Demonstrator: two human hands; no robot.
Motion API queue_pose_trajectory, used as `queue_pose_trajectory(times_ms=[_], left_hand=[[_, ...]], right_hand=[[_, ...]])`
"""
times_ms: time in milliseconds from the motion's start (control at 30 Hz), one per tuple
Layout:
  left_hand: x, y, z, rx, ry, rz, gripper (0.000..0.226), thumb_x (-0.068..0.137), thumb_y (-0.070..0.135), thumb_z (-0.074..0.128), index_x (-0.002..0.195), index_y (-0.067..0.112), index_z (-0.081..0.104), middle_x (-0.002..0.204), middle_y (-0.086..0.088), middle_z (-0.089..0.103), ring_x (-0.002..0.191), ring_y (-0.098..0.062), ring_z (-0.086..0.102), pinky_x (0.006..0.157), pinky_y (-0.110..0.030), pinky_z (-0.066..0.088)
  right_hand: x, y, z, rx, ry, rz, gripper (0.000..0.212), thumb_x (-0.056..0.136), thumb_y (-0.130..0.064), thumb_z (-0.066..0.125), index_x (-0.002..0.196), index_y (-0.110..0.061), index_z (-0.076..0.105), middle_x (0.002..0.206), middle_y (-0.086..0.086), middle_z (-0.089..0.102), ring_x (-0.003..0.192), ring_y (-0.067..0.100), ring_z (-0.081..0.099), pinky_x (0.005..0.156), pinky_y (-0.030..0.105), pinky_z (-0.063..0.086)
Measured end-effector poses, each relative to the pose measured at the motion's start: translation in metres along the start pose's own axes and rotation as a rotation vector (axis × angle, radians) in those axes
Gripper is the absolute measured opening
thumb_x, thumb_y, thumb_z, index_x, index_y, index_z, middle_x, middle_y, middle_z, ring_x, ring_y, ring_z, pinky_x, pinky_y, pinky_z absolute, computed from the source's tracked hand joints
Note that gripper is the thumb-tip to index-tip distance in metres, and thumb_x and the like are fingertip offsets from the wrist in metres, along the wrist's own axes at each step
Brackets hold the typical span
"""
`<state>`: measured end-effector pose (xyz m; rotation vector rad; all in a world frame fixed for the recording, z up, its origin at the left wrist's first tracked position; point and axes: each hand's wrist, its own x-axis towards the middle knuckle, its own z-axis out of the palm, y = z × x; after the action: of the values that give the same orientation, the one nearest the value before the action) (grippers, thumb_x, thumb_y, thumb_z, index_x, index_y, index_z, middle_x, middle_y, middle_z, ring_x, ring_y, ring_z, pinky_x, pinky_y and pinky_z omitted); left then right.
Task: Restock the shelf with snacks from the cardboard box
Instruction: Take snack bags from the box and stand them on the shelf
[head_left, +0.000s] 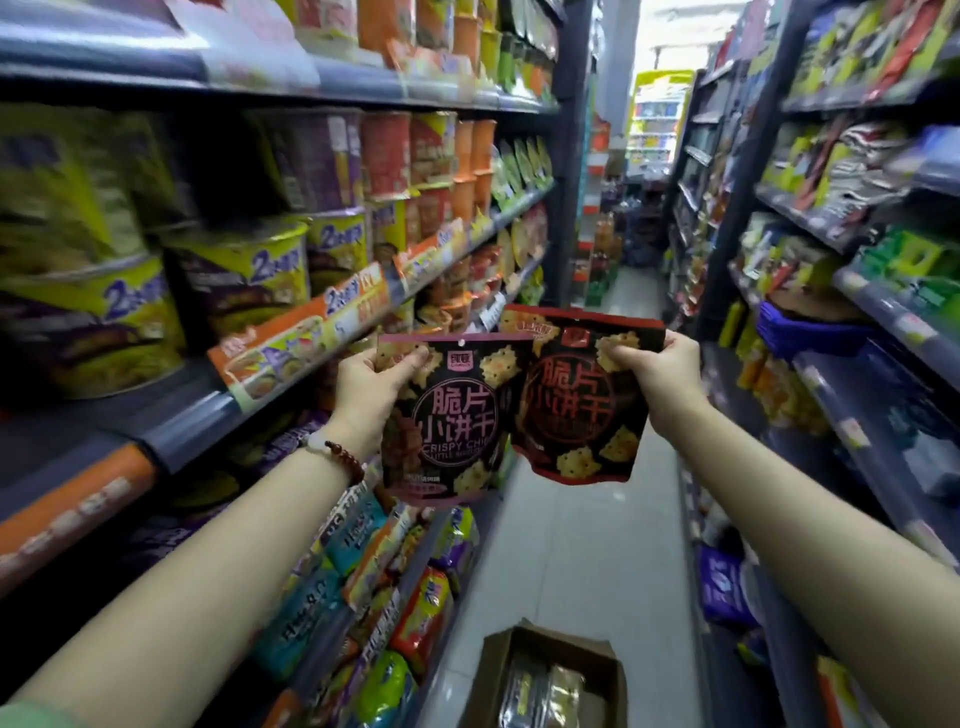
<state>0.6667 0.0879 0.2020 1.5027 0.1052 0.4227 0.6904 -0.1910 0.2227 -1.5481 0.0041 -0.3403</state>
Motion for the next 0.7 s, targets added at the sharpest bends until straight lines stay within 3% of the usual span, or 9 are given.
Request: queue_pose_trajectory(times_ms=[67, 167, 300, 500, 633, 700], left_hand=[[-0.005, 0.018, -0.012, 0.024, 0.086, 0.013, 0.035, 0.072, 0.035, 0.079, 0.088, 0.006, 0.068, 0.089, -0.013, 0.072, 0.087, -0.032, 0.069, 0.081, -0.046, 0.057], [-0.015, 0.040, -0.028, 0.004, 0.208, 0.055, 0.021, 0.076, 0.029, 0.077, 0.078, 0.011, 0.068, 0.080, -0.008, 0.072, 0.080, -0.029, 0.069, 0.081, -0.047, 0.056], [-0.034, 0.067, -0.048, -0.006, 0.391, 0.124, 0.011, 0.078, 0.025, 0.075, 0.073, 0.017, 0.068, 0.066, 0.009, 0.073, 0.073, -0.015, 0.068, 0.077, -0.037, 0.054], [-0.083, 0.113, -0.093, 0.020, 0.542, 0.212, 0.006, 0.079, 0.021, 0.075, 0.076, 0.017, 0.070, 0.074, 0.003, 0.074, 0.078, -0.018, 0.070, 0.083, -0.040, 0.055], [-0.130, 0.148, -0.130, 0.079, 0.645, 0.278, 0.013, 0.079, 0.023, 0.074, 0.083, 0.010, 0.070, 0.069, 0.004, 0.074, 0.067, -0.012, 0.070, 0.071, -0.034, 0.055], [-0.158, 0.163, -0.150, 0.120, 0.705, 0.304, 0.008, 0.080, 0.020, 0.073, 0.077, 0.014, 0.069, 0.065, 0.008, 0.073, 0.066, -0.009, 0.069, 0.072, -0.032, 0.054]], right_hand=[[0.011, -0.018, 0.009, 0.043, -0.079, -0.014, 0.010, 0.075, -0.001, 0.074, 0.081, -0.005, 0.067, 0.078, 0.010, 0.070, 0.067, 0.022, 0.071, 0.061, 0.032, 0.057], [0.023, -0.039, 0.025, 0.085, -0.210, -0.052, 0.011, 0.075, -0.002, 0.075, 0.077, -0.008, 0.067, 0.076, 0.008, 0.071, 0.063, 0.018, 0.071, 0.057, 0.031, 0.057], [0.026, -0.056, 0.048, 0.110, -0.354, -0.073, 0.010, 0.074, -0.005, 0.077, 0.078, -0.009, 0.069, 0.073, 0.006, 0.072, 0.064, 0.020, 0.072, 0.061, 0.035, 0.059], [0.003, -0.078, 0.090, 0.185, -0.535, -0.051, 0.011, 0.074, -0.011, 0.079, 0.080, -0.011, 0.070, 0.083, 0.007, 0.073, 0.078, 0.026, 0.071, 0.070, 0.037, 0.057], [-0.022, -0.096, 0.129, 0.216, -0.679, 0.006, 0.047, 0.060, -0.026, 0.089, 0.098, -0.007, 0.068, 0.096, 0.011, 0.073, 0.091, 0.030, 0.070, 0.085, 0.050, 0.055], [-0.045, -0.107, 0.151, 0.250, -0.775, 0.011, 0.028, 0.066, -0.016, 0.085, 0.087, -0.008, 0.069, 0.087, 0.009, 0.074, 0.085, 0.030, 0.071, 0.084, 0.049, 0.056]])
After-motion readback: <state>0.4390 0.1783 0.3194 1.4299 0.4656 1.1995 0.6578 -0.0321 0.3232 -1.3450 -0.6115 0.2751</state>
